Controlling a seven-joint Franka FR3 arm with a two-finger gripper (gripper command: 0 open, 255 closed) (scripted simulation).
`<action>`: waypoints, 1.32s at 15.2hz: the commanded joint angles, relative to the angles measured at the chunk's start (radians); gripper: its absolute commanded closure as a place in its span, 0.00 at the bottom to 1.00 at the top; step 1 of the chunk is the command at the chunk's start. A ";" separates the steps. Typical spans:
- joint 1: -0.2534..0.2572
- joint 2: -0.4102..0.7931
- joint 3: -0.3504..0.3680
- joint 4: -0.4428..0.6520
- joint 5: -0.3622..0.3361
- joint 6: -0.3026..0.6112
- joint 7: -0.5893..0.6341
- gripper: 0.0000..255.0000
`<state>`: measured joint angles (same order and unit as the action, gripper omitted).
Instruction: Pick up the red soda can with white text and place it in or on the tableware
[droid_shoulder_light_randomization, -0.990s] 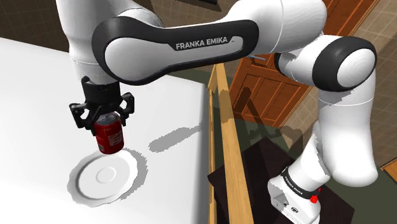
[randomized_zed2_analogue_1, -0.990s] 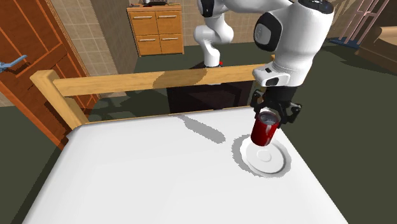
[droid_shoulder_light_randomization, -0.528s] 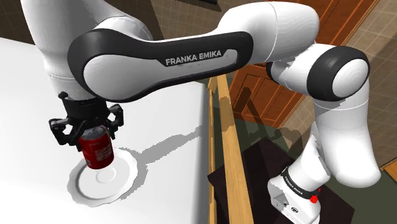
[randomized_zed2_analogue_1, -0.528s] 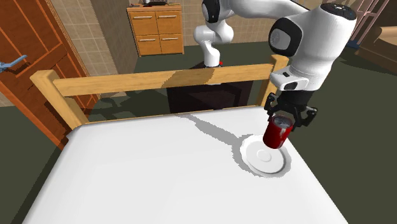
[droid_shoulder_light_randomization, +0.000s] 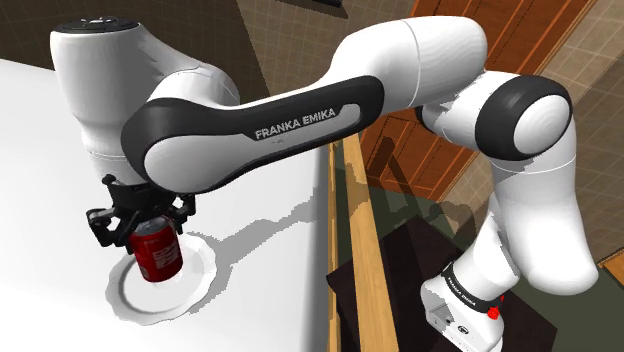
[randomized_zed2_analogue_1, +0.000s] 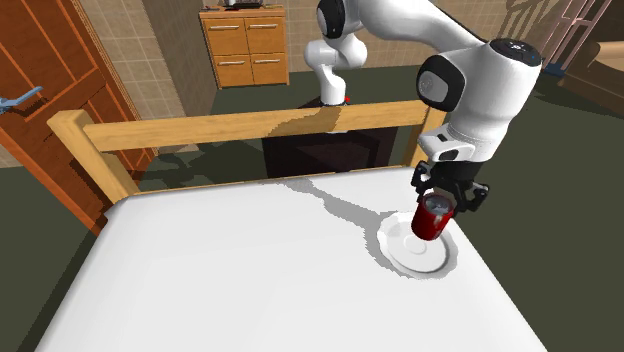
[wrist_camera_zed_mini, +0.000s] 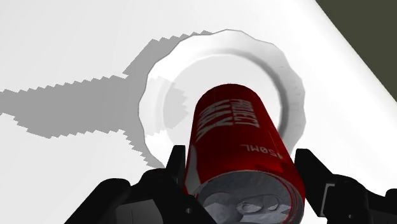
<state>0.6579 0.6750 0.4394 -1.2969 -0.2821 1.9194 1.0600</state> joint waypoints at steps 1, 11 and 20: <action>-0.002 0.007 -0.003 -0.015 -0.004 0.023 0.001 1.00; -0.002 0.038 -0.012 -0.057 -0.017 0.093 0.011 1.00; -0.002 0.038 -0.012 -0.056 -0.017 0.093 0.010 0.00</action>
<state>0.6562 0.7133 0.4273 -1.3533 -0.2996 2.0121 1.0704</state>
